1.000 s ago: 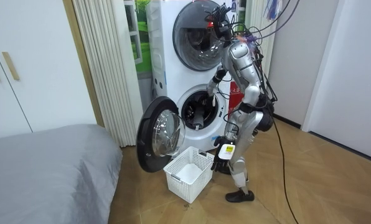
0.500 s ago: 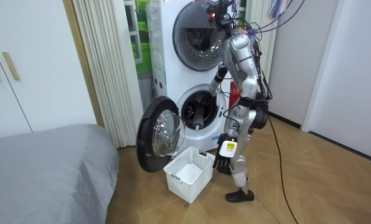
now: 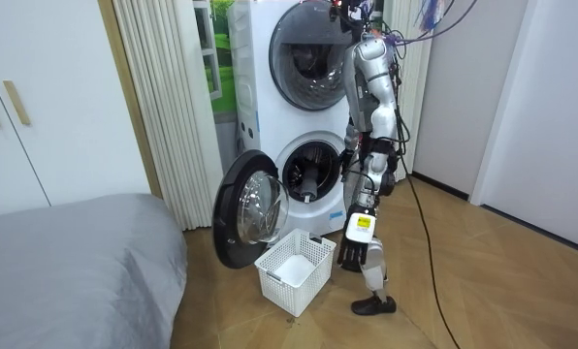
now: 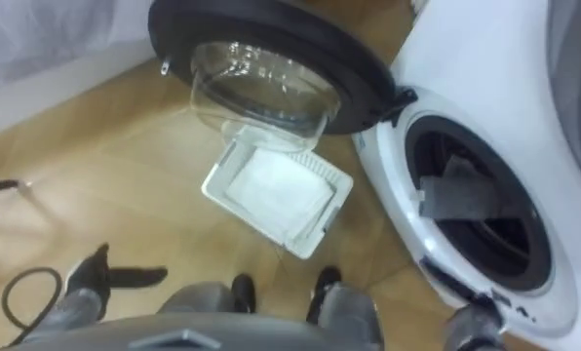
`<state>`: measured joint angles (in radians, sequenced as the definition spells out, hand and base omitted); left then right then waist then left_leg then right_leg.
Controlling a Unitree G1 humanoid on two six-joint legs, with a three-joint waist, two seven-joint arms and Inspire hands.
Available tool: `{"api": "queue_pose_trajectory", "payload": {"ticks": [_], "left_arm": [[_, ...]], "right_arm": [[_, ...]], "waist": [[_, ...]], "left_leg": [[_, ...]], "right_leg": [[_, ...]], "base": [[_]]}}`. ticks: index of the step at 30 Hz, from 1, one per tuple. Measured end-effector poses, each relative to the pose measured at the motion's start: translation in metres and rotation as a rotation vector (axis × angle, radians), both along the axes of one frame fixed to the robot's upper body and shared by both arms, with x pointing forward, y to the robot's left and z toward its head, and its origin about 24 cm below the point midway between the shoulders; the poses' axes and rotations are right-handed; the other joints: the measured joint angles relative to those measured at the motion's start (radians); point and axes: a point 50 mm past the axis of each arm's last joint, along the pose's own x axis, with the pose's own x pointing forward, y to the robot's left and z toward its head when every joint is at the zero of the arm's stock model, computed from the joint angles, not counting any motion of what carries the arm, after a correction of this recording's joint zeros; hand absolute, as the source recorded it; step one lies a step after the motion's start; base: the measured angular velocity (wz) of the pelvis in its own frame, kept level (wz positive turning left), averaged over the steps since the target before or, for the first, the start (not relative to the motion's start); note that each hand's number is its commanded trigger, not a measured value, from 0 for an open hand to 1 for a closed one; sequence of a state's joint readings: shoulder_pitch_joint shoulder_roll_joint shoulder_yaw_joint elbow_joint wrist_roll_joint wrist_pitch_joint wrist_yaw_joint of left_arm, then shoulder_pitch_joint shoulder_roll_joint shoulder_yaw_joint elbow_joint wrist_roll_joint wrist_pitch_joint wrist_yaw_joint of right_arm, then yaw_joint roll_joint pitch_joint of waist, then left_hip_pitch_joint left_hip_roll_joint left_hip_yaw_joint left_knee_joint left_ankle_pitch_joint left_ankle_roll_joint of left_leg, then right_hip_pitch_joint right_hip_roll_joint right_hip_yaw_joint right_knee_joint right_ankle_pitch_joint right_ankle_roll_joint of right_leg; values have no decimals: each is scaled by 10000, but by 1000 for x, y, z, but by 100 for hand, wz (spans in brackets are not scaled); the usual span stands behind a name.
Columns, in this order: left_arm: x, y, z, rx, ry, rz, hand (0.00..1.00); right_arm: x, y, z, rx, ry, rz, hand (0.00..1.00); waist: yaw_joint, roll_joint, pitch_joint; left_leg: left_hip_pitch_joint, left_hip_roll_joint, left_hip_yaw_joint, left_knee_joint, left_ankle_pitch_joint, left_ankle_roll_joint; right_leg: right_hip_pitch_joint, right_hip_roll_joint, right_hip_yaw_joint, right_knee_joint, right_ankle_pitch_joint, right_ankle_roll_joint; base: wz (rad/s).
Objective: Put towel into washing machine
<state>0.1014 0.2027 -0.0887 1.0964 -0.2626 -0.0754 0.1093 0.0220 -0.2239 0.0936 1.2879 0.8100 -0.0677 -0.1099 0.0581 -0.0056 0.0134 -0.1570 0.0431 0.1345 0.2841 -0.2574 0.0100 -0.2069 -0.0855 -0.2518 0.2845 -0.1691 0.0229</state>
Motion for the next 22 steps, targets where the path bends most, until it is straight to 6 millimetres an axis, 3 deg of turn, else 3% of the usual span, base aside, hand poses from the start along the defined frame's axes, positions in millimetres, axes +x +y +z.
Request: {"api": "queue_pose_trajectory", "payload": {"ticks": [9, 11, 21, 22], "left_arm": [[-22, -3, -3, 17, 381, -154, 0], [-25, -4, -3, 68, 378, -170, 0], [-46, -2, -6, 167, 989, 416, 0], [-46, -2, -6, 179, 1078, 424, 0]], "right_arm": [[1, 26, -7, 939, 102, 2938, 0], [2, 30, -8, 1015, 167, 3585, 0], [-4, 39, -11, 1231, 955, 5758, 0], [-4, 39, -11, 1212, 1059, 5949, 0]], "waist": [[-19, -8, -60], [-19, -20, -103], [49, -42, -72], [55, -38, -35]], "left_leg": [[1436, -4, -308, -505, -3, -20], [1574, -20, -352, -593, -3, -20], [2264, -33, -390, -875, 26, -54], [2363, -33, -376, -879, 26, -54]], "right_leg": [[1895, 155, -372, -897, 114, 116], [2054, 158, -419, -990, 126, 134], [2645, 211, -397, -1180, 116, 151], [2733, 215, -344, -1186, 115, 153]], "base": [[14], [8], [0], [-4]]}}
